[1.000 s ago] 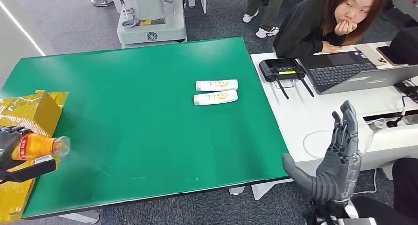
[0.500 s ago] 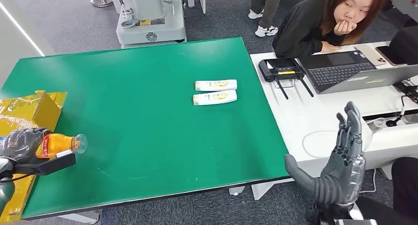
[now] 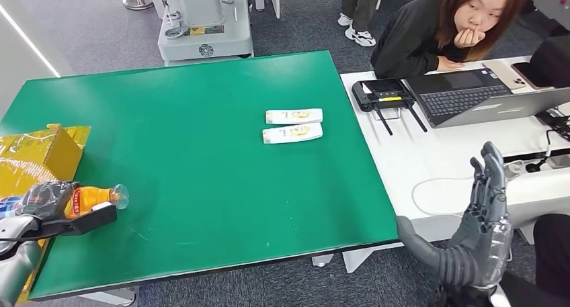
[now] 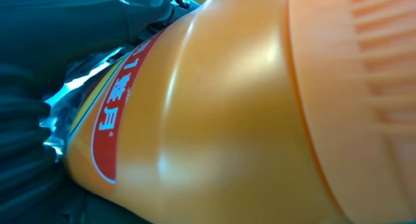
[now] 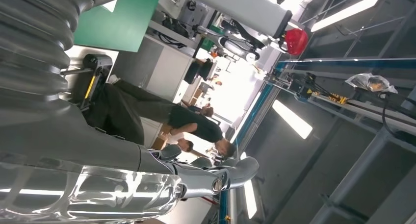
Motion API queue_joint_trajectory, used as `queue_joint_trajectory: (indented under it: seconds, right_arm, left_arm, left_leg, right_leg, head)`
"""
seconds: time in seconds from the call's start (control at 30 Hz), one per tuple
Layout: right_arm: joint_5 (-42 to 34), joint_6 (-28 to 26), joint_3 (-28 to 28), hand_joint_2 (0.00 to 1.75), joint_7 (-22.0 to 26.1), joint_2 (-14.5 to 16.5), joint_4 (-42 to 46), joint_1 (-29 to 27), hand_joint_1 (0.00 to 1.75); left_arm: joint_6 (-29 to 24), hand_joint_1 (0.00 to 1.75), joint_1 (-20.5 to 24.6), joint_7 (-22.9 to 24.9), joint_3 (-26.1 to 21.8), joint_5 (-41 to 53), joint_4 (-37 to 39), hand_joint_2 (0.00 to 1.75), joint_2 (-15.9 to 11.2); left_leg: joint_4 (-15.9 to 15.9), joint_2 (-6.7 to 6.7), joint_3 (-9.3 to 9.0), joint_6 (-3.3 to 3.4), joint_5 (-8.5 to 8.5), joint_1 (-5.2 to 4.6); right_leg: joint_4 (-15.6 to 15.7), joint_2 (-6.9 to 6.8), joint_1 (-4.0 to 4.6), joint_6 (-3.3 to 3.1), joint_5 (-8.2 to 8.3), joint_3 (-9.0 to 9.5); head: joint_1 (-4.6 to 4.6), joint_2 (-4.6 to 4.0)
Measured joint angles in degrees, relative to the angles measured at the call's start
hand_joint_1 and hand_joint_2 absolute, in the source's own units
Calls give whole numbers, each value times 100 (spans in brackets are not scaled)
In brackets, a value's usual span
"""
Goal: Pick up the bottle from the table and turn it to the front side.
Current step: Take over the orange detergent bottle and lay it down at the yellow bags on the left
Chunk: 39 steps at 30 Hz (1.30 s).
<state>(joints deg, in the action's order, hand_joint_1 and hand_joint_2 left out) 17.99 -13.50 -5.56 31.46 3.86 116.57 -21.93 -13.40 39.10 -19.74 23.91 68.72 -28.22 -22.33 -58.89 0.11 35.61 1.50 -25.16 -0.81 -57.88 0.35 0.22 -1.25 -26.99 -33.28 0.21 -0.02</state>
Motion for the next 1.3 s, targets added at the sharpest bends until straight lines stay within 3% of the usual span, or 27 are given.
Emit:
queue_joint_trajectory:
  seconds: [0.1, 0.13, 0.23, 0.27, 0.83, 1.0, 1.17, 1.3]
  right_arm:
    - [0, 59, -80, 175, 36, 17, 17, -64, 0]
    - [1, 67, -103, 175, 40, 23, 18, -79, 0]
    - [20, 79, -139, 175, 40, 50, 32, -113, 0]
    - [38, 92, -147, 175, 39, 62, 44, -121, 0]
    - [126, 156, -160, 175, 39, 103, -72, 23, 0]
    - [203, 119, -127, 175, -11, 103, -81, 73, 0]
    - [123, 3, -84, 175, -39, 87, -137, 173, 0]
    - [-52, -103, 11, 175, -37, -10, -249, 293, 0]
  left_arm:
    - [-6, 175, 4, 151, 0, 134, 147, 175, 7]
    - [-8, 159, 10, 185, 0, 160, 189, 175, 7]
    - [-4, 28, 54, 233, 0, 189, 296, 175, 5]
    - [1, 0, 71, 241, 0, 197, 328, 175, 4]
    - [-298, 0, 88, 34, 0, 356, 499, 175, 61]
    - [-306, 0, 76, -467, -53, 14, 485, 175, 292]
    - [275, 0, -177, -1490, -393, -1293, 83, 175, 718]
    - [1312, 0, -389, -1852, -613, -2788, -613, 175, 951]
  left_leg:
    - [0, 0, 0, 0, 0, 0]
    - [0, -1, 0, 0, 0, 0]
    - [0, -3, -1, 0, 0, 0]
    - [1, -3, -1, 0, 0, 0]
    - [2, -11, -11, -1, 2, 0]
    - [1, -31, -14, 2, 4, -2]
    - [1, -30, -13, 4, 7, -3]
    - [-2, -23, -12, 5, 7, -5]
  right_leg:
    - [0, 0, 0, 0, 0, 0]
    - [0, -1, 0, 0, -1, 0]
    - [0, -3, 0, 0, -1, 2]
    - [0, -3, 0, 0, 0, 2]
    - [-4, -12, 0, 0, -1, 12]
    - [-4, -34, -1, 1, -2, 21]
    - [-3, -34, -1, 2, 2, 23]
    - [-2, -27, -3, 7, 6, 20]
  head:
    - [0, 0]
    - [1, 0]
    - [2, 0]
    - [0, 0]
    - [1, 0]
    - [-1, 0]
    - [0, 0]
    - [0, -1]
